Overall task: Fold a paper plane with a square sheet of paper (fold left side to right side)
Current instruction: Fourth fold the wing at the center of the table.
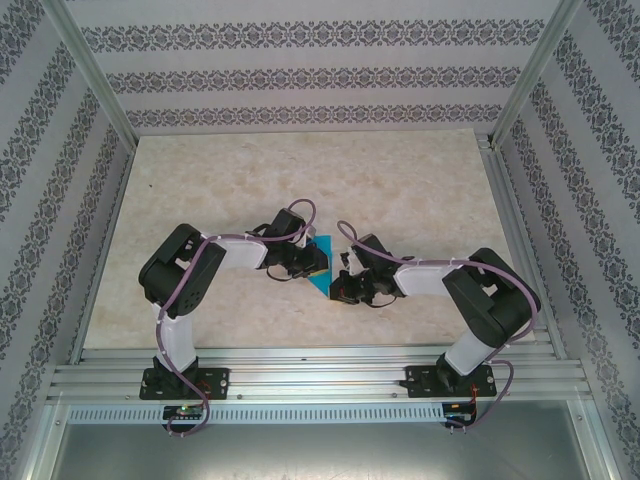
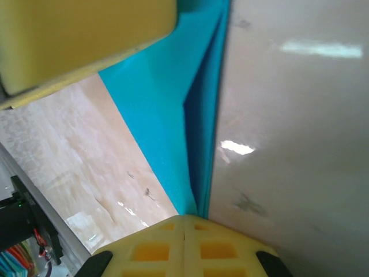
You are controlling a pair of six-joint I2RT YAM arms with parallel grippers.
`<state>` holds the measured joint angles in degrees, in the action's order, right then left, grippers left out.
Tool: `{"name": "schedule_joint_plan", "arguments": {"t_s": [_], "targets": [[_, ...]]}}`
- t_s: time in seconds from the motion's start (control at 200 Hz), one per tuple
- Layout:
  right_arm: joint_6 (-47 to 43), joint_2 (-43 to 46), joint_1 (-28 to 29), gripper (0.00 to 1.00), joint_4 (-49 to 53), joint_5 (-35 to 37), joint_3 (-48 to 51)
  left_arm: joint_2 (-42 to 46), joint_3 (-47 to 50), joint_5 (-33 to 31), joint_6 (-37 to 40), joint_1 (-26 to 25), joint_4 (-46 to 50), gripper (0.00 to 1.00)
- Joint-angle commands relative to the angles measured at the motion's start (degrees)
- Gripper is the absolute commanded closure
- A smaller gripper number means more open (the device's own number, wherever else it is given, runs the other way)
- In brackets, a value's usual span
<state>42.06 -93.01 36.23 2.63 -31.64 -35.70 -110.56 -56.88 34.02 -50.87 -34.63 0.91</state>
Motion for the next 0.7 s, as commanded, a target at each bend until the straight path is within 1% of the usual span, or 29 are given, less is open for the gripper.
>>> {"name": "schedule_joint_plan", "arguments": {"t_s": [0.0,0.09,0.165,0.51,0.624,0.694], "targets": [[-0.4,4.5,-1.3,0.93,4.0,3.1,1.5,-2.6,0.3,-4.0,2.0,0.0,2.0,0.81],[0.3,7.2,-1.8,0.93,2.3,2.6,0.2,-2.6,0.7,-4.0,2.0,0.0,2.0,0.81],[0.7,7.3,-1.7,0.93,0.9,2.2,-1.3,-2.5,1.0,-4.0,2.0,0.1,1.8,0.81],[2.5,-2.2,0.0,0.93,-5.9,1.8,-5.8,-2.5,1.0,-4.1,1.8,0.1,1.8,0.81],[2.7,-4.3,0.4,0.94,-6.1,2.2,-5.2,-2.5,1.0,-4.1,1.7,0.0,1.7,0.81],[2.1,-4.9,0.6,0.94,-4.5,3.4,-4.8,-2.6,1.0,-4.0,1.4,0.0,1.9,0.81]]}}
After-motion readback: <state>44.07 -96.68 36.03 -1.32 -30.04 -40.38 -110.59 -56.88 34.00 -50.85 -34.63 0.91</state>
